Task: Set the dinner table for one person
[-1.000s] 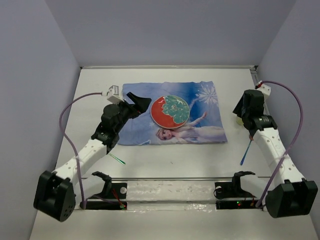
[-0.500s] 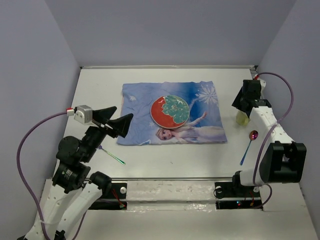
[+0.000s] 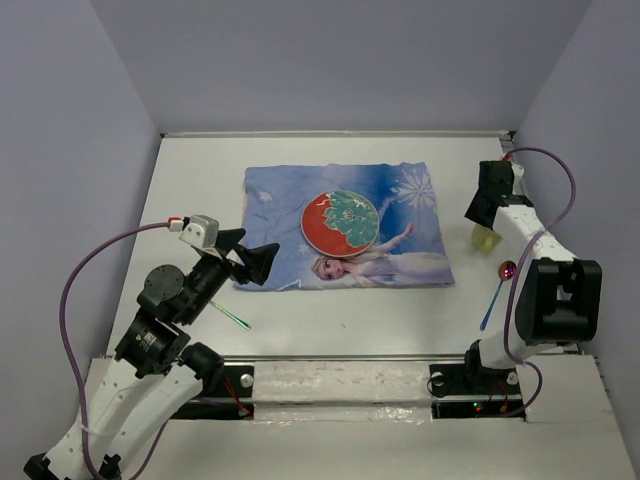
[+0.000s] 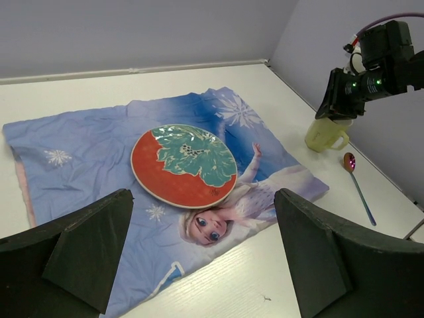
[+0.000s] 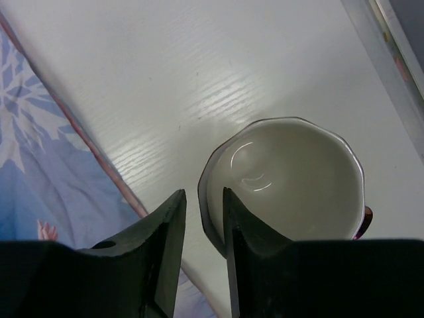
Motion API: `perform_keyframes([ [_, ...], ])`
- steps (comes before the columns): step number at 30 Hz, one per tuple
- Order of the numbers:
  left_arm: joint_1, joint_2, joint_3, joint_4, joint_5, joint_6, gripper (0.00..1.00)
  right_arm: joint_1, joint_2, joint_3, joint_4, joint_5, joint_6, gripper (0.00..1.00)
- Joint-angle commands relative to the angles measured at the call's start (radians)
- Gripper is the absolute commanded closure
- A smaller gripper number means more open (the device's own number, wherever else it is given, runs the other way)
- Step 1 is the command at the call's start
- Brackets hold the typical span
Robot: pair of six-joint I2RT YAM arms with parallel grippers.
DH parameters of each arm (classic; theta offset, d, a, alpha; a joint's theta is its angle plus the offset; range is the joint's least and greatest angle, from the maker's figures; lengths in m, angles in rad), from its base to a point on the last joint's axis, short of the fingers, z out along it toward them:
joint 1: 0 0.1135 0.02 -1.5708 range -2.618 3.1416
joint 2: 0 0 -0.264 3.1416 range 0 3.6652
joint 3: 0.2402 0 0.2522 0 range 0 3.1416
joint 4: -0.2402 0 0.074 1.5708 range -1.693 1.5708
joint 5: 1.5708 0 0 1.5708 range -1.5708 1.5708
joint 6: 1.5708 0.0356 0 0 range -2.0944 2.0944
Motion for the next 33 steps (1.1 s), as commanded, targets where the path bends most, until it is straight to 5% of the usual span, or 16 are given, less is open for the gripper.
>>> perform_keyframes([
  [1, -0.021, -0.003, 0.006, 0.033, -0.016, 0.031, 0.01, -0.005, -0.001, 0.041, 0.067, 0.061, -0.024, 0.67],
  [9, -0.027, -0.014, 0.003, 0.031, -0.025, 0.028, 0.01, -0.005, 0.009, 0.066, 0.069, 0.090, -0.057, 1.00],
  [17, -0.027, -0.009, 0.002, 0.036, -0.025, 0.028, 0.01, 0.123, -0.090, 0.197, 0.084, -0.023, -0.155, 1.00],
  [23, -0.024, -0.009, -0.001, 0.031, -0.025, 0.028, 0.01, 0.281, 0.110, 0.476, 0.046, -0.088, -0.228, 1.00],
  [33, -0.019, -0.006, 0.000, 0.028, -0.074, 0.028, 0.01, 0.331, 0.450, 0.851, -0.087, -0.106, -0.320, 1.00],
])
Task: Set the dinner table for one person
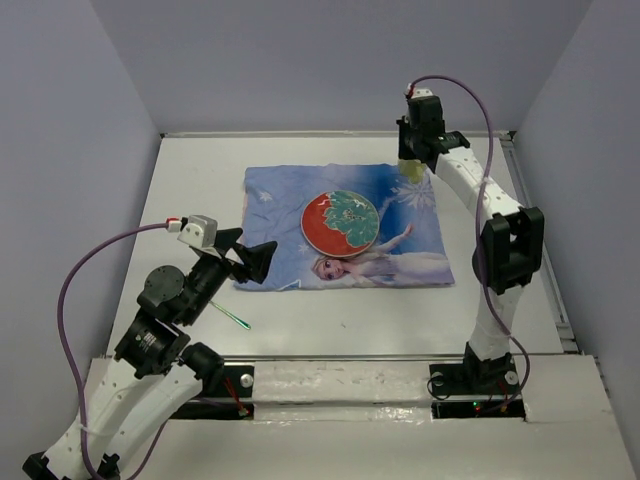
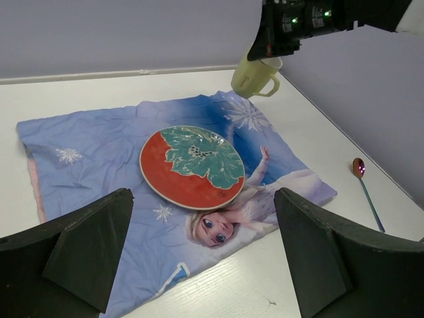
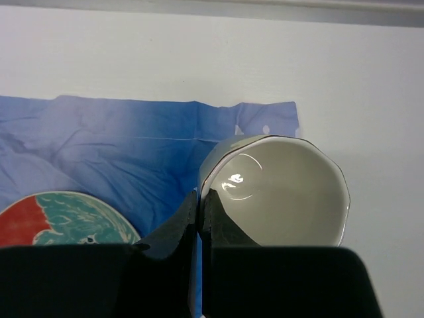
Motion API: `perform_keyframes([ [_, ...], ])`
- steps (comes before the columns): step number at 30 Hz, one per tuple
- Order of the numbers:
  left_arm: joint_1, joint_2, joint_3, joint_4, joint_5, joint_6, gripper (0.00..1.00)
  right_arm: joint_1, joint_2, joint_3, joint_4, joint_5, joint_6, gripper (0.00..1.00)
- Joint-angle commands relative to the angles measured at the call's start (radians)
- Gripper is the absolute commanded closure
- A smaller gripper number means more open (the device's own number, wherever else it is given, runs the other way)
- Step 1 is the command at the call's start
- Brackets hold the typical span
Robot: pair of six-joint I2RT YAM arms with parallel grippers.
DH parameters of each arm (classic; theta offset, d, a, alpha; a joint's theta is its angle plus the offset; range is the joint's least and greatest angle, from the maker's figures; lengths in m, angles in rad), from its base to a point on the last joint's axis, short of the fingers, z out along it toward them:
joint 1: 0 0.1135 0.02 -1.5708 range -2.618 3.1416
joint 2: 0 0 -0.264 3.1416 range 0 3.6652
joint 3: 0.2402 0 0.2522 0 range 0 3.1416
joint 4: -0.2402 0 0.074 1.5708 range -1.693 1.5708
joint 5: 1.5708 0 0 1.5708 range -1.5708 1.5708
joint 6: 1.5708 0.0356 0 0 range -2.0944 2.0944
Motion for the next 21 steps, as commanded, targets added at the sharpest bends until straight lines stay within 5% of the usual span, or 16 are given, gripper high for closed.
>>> perform_keyframes([
  [1, 0.005, -0.003, 0.000, 0.030, -0.019, 0.021, 0.01, 0.002, 0.074, 0.166, -0.043, 0.016, -0.082, 1.00],
  [21, 0.007, 0.002, 0.000, 0.026, -0.028, 0.021, 0.01, 0.011, 0.237, 0.232, -0.067, 0.091, -0.092, 1.00],
])
